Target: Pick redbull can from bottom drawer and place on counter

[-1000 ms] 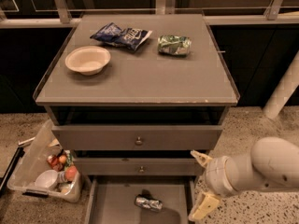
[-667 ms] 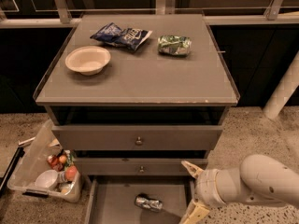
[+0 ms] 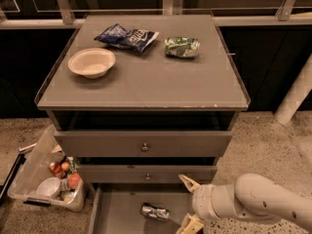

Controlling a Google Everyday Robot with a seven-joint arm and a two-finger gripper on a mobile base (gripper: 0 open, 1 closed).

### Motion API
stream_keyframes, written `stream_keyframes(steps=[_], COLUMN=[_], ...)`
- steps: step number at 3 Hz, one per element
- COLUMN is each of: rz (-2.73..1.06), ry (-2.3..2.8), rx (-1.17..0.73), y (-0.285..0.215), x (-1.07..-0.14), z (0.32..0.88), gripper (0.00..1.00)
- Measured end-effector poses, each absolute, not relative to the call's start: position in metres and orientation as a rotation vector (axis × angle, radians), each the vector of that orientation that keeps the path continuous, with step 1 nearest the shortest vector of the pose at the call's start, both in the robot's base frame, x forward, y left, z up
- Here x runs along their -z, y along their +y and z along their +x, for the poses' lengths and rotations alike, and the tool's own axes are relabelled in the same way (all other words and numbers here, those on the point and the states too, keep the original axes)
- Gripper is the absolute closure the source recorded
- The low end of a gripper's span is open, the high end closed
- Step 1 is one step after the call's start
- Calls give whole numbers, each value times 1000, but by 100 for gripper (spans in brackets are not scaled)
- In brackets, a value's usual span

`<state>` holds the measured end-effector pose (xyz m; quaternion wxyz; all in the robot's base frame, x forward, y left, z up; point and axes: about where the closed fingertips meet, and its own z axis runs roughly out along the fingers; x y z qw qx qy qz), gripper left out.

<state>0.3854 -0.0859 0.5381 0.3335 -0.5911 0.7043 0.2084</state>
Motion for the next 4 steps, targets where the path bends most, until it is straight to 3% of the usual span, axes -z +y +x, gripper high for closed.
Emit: stream_keyframes(steps=[4], rz=[-1524], ry=[1668], rx=[-477], y=[-99], x=[-423], z=[472], gripper=[0])
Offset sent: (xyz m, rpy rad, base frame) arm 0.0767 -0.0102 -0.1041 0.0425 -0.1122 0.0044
